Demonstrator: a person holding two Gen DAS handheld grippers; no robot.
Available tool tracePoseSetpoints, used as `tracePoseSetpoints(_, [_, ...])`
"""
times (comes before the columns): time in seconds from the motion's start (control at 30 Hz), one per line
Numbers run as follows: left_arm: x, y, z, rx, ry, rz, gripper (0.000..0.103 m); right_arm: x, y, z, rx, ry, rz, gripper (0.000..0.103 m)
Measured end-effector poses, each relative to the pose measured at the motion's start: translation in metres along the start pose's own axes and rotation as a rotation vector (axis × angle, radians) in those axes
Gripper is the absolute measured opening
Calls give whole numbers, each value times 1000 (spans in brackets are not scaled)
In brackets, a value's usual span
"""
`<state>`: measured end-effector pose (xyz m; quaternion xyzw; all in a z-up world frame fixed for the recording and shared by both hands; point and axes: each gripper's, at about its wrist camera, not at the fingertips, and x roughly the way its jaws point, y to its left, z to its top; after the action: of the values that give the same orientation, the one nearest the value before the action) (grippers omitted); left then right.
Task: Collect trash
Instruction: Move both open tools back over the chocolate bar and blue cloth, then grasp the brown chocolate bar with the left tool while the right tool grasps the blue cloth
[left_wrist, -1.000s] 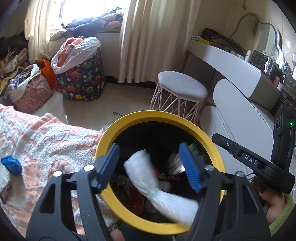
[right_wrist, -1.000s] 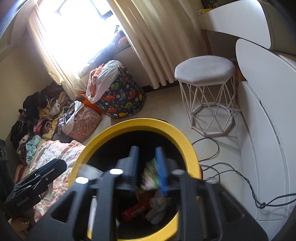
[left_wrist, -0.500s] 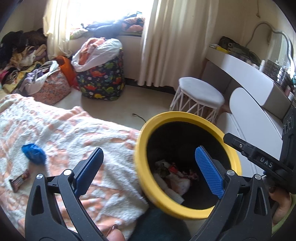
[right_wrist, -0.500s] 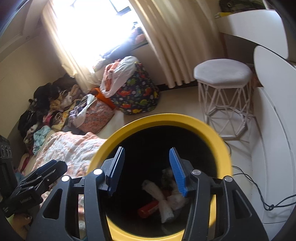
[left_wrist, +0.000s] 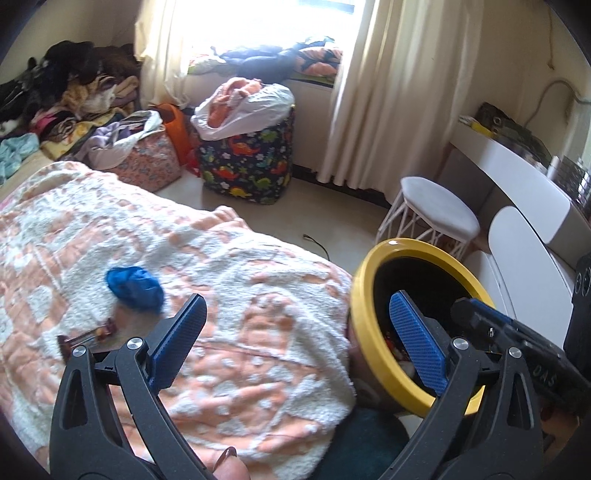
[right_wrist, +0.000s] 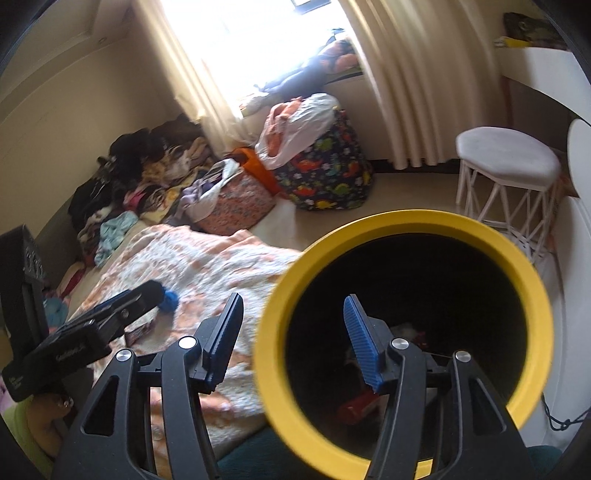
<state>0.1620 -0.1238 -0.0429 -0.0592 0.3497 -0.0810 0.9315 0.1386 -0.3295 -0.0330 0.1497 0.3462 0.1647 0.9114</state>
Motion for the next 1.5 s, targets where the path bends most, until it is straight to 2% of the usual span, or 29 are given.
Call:
tracePoseSetpoints(0.23, [-14, 29, -2, -53, -20, 41, 91, 10, 31, -3, -63, 24, 45, 57])
tracePoseSetpoints(0.5, [-26, 61, -7, -100, -32, 82, 92, 15, 57, -7, -121, 34, 80, 69])
tracePoseSetpoints(0.9, [-37, 115, -15, -175, -40, 155, 92, 40, 95, -10, -210, 79, 115, 73])
tracePoseSetpoints(1.4, [-28, 191, -43, -287, 38, 221, 91, 91, 133, -3, -267, 133, 147, 73])
tracePoseSetpoints(1.5, [-21, 199, -49, -304, 62, 210, 82, 103, 140, -1, -283, 142, 151, 73])
